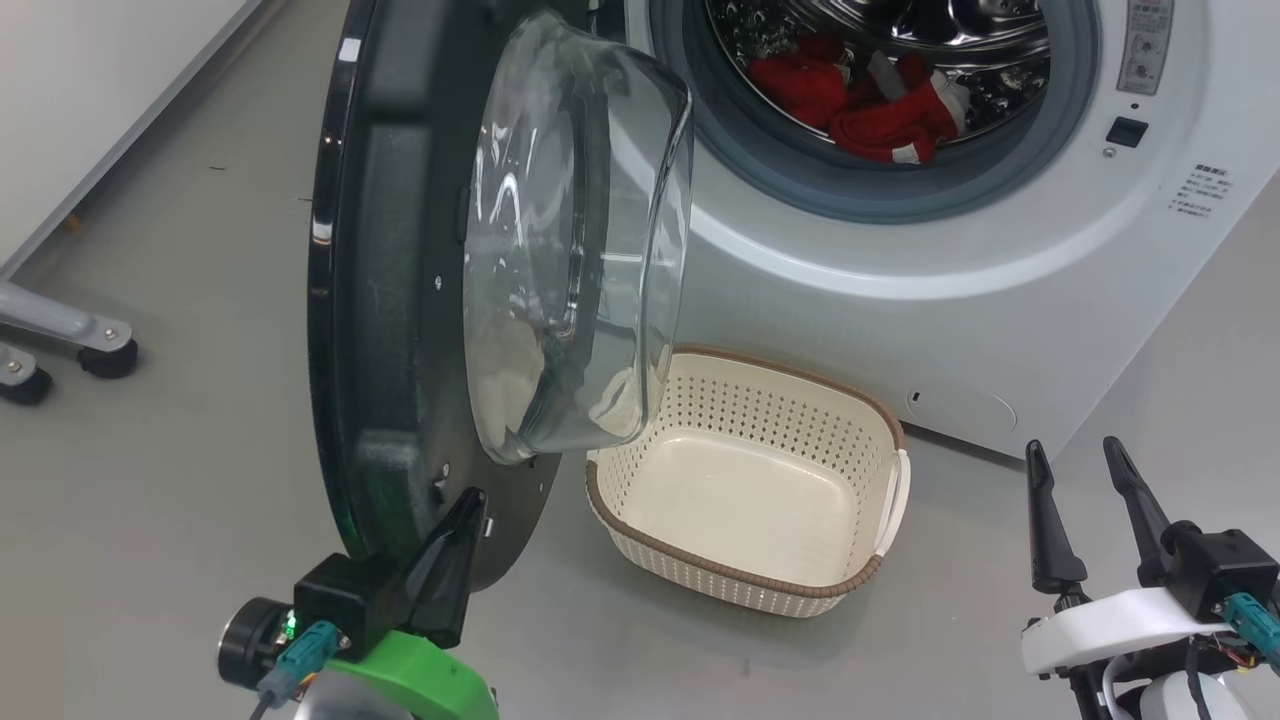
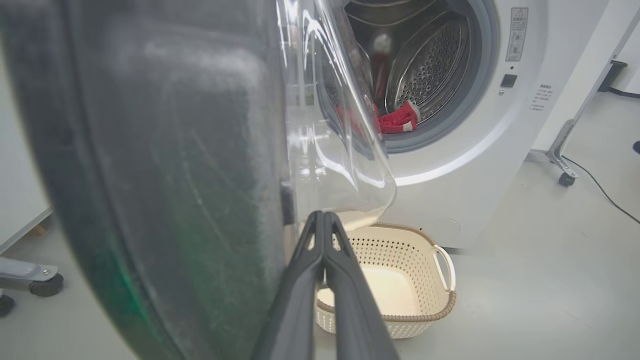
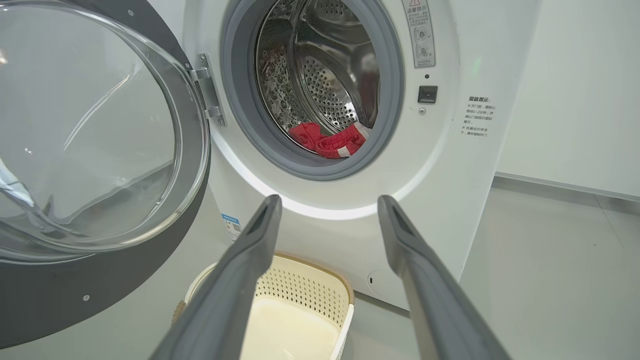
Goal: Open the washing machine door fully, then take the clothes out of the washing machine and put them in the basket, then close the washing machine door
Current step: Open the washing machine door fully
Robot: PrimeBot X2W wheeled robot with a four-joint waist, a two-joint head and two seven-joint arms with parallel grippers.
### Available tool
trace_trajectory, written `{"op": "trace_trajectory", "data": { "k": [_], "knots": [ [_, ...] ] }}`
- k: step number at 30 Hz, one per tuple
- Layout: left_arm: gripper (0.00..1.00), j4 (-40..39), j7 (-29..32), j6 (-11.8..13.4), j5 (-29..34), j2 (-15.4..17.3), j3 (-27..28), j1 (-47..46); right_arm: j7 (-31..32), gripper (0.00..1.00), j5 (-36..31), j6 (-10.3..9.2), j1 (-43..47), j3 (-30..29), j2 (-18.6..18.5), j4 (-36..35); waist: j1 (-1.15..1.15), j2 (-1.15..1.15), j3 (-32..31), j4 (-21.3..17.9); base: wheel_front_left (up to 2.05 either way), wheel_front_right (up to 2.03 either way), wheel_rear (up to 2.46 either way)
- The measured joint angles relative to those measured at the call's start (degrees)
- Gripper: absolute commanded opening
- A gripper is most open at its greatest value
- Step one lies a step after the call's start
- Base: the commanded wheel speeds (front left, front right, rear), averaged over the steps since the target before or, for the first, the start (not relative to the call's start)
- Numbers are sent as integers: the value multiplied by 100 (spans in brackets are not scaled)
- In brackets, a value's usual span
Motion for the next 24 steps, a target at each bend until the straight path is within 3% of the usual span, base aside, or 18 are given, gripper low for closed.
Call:
{"op": "trace_trajectory", "data": {
  "k": [24],
  "knots": [
    [0,577,-25,155,-147,546,1299,76,0,100,118,7,1,220,1,71,0,0,-145,-413,0,0,0]
  ]
}}
